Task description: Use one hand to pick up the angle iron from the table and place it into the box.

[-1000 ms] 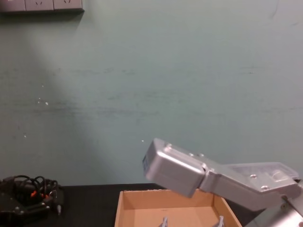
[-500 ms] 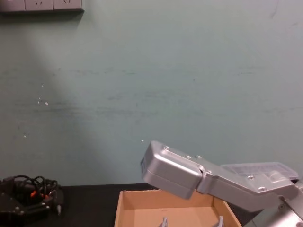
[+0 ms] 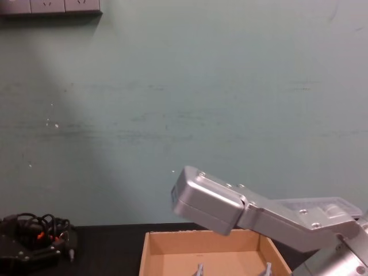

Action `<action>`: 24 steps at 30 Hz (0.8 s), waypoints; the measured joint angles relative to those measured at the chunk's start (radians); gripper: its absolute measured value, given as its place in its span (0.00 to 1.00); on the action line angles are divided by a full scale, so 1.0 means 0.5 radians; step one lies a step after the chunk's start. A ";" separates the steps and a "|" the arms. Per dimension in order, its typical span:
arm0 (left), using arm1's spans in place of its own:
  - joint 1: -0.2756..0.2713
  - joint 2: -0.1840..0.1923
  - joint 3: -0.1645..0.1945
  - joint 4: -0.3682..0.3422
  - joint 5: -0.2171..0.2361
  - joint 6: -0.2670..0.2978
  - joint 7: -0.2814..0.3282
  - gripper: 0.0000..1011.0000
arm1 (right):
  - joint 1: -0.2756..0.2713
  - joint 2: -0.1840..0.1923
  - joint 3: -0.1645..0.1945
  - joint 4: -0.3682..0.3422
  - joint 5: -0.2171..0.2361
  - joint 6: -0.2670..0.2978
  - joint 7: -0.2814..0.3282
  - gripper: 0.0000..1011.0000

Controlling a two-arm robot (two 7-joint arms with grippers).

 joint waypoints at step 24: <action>0.000 0.000 0.000 0.000 0.000 0.000 0.000 0.99 | -0.066 0.203 0.447 -0.421 0.315 0.020 -0.331 0.48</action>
